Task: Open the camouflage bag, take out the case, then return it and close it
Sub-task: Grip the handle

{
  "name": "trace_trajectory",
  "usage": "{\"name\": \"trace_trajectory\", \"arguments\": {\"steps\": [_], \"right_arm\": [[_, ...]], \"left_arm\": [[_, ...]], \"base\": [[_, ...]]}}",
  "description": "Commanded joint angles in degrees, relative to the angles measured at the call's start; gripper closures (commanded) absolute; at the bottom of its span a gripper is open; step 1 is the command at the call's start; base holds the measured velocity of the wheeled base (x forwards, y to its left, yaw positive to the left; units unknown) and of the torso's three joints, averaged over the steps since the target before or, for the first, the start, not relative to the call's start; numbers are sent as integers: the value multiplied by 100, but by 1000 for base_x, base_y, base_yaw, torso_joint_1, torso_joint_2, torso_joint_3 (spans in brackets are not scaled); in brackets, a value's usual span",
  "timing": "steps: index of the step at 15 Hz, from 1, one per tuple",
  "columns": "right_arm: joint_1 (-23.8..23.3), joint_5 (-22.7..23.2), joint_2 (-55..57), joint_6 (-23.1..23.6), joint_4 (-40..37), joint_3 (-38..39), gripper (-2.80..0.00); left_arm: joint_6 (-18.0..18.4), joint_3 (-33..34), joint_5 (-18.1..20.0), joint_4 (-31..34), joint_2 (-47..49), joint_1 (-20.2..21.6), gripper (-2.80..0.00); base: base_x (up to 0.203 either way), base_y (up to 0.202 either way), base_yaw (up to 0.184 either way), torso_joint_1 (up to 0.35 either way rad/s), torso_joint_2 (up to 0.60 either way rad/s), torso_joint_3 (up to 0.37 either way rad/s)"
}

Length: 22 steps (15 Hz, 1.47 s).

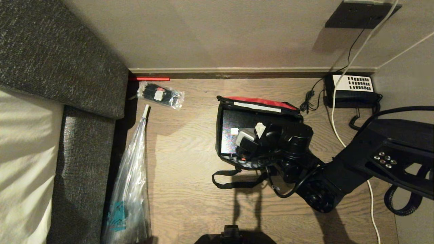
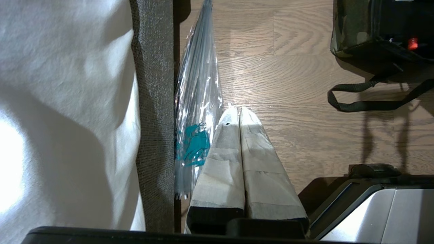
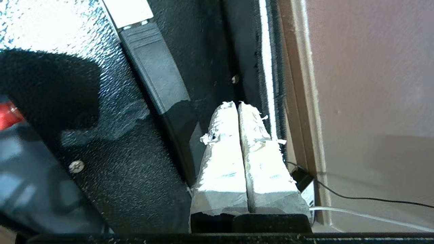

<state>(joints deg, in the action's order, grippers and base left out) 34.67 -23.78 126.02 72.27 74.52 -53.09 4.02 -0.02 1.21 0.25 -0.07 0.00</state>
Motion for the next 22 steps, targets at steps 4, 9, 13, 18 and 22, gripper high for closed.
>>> {"name": "trace_trajectory", "arguments": {"steps": [4,9,13,18,22], "right_arm": [[95,-14,-45,-134,8,321,0],[128,-12,-77,-368,-43,464,0],[128,12,-260,-649,-44,700,0],[128,-3,-189,-652,-43,560,0],[129,-3,-131,-638,-43,478,0]], "left_arm": [[2,11,2,2,7,0,0],[2,11,2,2,7,0,0],[2,11,2,2,7,0,0],[2,11,2,2,7,0,0],[3,11,2,37,7,0,0]], "base": [[0,0,0,0,0,0],[0,0,0,0,0,0],[0,0,0,0,0,0],[0,0,0,0,0,0],[0,0,0,0,0,0]]}}
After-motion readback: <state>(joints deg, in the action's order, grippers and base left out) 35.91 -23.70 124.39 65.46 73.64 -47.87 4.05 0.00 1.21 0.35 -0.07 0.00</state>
